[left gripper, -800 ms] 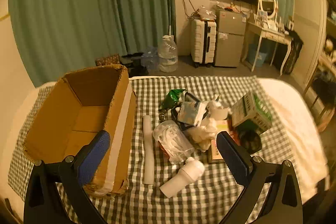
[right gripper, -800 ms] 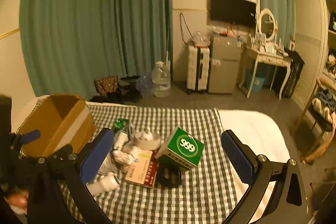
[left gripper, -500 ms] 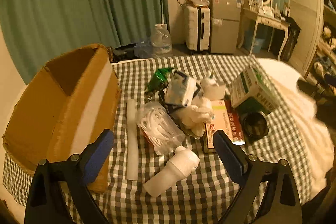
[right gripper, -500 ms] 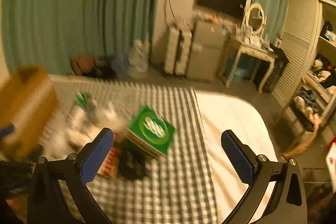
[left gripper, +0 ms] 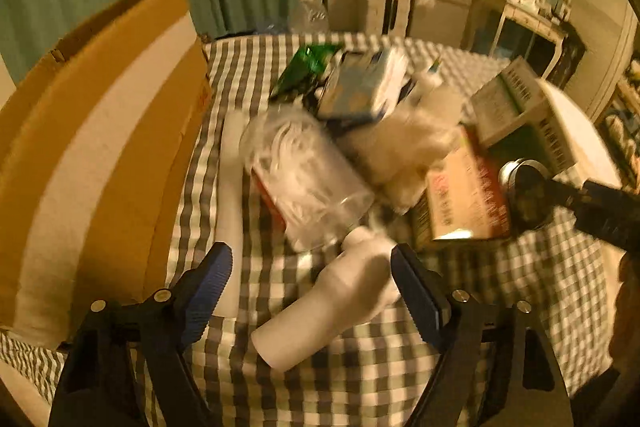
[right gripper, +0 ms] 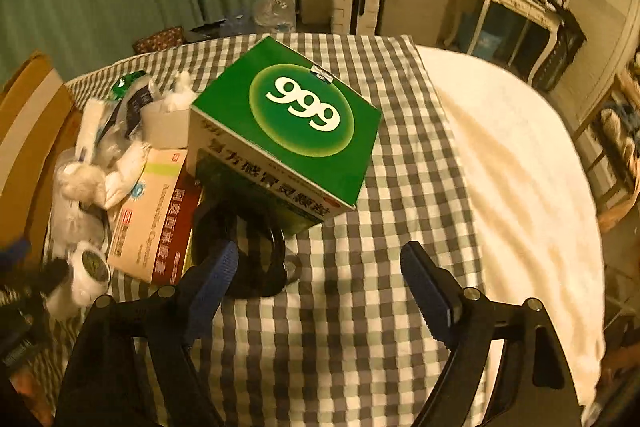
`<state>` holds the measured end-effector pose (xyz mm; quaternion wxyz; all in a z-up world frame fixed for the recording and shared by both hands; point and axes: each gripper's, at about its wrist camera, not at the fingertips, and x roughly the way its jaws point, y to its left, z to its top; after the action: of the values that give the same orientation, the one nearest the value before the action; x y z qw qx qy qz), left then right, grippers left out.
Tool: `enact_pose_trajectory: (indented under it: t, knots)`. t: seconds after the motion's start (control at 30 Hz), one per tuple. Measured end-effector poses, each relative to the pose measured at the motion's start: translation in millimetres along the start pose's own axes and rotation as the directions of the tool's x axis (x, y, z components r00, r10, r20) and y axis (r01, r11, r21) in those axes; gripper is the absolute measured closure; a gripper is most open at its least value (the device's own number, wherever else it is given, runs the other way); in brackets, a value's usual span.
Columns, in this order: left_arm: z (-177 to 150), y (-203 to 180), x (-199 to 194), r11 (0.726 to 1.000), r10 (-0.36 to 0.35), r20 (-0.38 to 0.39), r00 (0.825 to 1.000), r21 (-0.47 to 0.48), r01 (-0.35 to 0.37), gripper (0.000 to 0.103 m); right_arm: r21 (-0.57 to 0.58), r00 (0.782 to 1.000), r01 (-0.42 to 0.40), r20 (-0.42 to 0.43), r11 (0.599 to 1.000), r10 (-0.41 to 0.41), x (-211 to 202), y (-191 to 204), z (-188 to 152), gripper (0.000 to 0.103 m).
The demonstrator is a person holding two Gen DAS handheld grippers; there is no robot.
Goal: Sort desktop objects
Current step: 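Grasp the white cylindrical bottle with the left gripper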
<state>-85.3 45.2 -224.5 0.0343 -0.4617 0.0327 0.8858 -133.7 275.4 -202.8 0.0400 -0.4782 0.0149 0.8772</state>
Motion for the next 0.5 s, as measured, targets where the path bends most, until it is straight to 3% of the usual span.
enact_pose_trajectory:
  t: [0.13,0.2,0.27,0.37,0.43,0.5]
  knots:
    - [-6,-9,9,0.997,-0.067,-0.003,0.998,0.03,0.067,0.02,-0.045,0.999,0.015,-0.035,0.999,-0.016,21,8,-4,0.021]
    - [-8,-17,18,0.994,-0.096,-0.061,0.994,0.053,0.099,0.02,-0.056,0.997,0.024,-0.069,0.998,-0.028,29,10,-9,0.028]
    - [-17,-32,31,0.99,-0.059,-0.128,0.99,0.118,0.074,0.02,-0.043,0.996,0.012,-0.087,0.999,-0.015,36,10,-11,0.029]
    - [-21,-34,36,0.991,-0.038,-0.13,0.991,0.123,0.054,0.022,-0.025,0.996,0.01,-0.085,1.0,-0.012,39,9,-14,0.031]
    - [-18,-27,36,0.994,-0.056,-0.138,0.989,0.083,0.068,0.036,-0.028,0.996,0.019,-0.084,0.999,-0.022,40,11,-15,0.054]
    - [-16,-16,35,0.995,-0.094,-0.155,0.983,0.028,0.099,0.041,-0.04,0.995,0.036,-0.094,0.999,-0.039,40,13,-17,0.076]
